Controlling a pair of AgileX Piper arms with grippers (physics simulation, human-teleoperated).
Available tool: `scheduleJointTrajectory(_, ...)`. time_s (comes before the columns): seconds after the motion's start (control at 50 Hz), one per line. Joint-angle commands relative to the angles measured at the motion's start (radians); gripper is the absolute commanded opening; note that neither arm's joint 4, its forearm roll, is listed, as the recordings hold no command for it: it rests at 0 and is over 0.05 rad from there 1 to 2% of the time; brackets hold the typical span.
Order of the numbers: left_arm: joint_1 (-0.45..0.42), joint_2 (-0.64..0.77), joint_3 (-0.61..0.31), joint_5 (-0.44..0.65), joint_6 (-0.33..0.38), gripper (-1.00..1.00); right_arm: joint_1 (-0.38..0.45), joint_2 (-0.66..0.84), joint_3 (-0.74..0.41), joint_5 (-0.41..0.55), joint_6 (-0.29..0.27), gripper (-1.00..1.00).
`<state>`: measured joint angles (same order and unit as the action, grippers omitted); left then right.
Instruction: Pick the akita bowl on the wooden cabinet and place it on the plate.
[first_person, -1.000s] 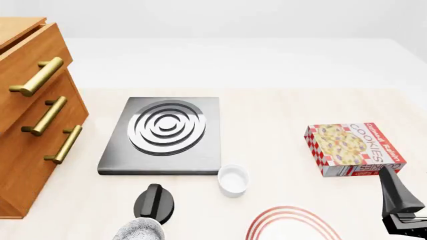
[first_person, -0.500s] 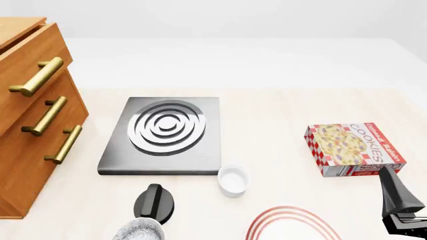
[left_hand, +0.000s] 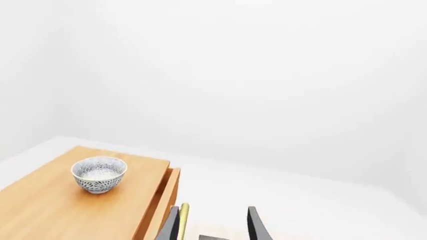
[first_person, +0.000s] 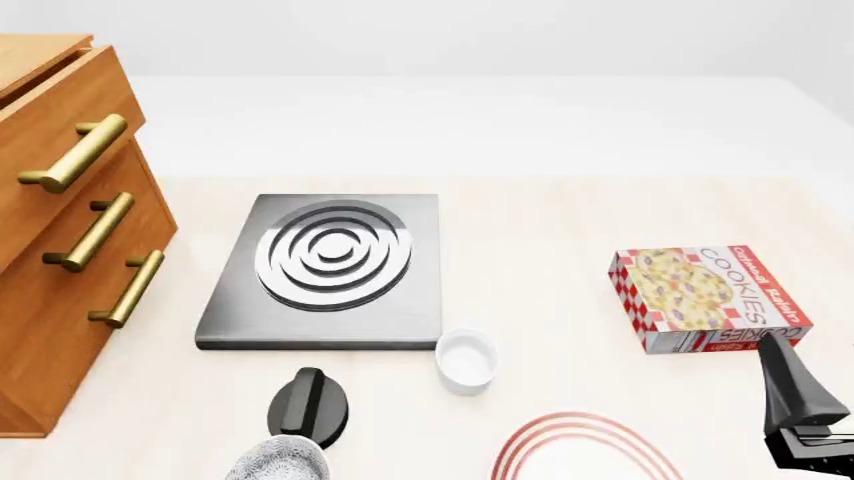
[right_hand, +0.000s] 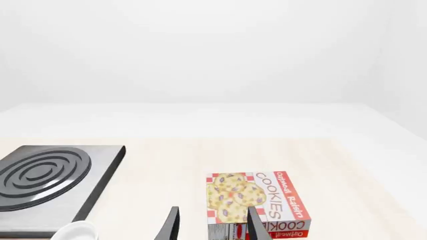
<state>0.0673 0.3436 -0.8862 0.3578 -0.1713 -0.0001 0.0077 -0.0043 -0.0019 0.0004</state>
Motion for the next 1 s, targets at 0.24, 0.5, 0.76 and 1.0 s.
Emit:
scheduleJointTrajectory(0.24,0.099,0.148,-0.195,0.097,-0.104,1.0,0.0,0.0,0.0,0.0,0.0,1.0)
scheduleJointTrajectory(0.5,0.125,0.192,-0.259,0.097,-0.1,1.0,0.0,0.0,0.0,0.0,0.0,1.0)
scheduleJointTrajectory(0.76,0.178,0.261,-0.299,0.085,-0.106,1.0,0.0,0.0,0.0,0.0,0.0,1.0)
scheduleJointTrajectory(1.0,0.25,0.351,-0.349,0.104,-0.128,1.0,0.0,0.0,0.0,0.0,0.0,1.0)
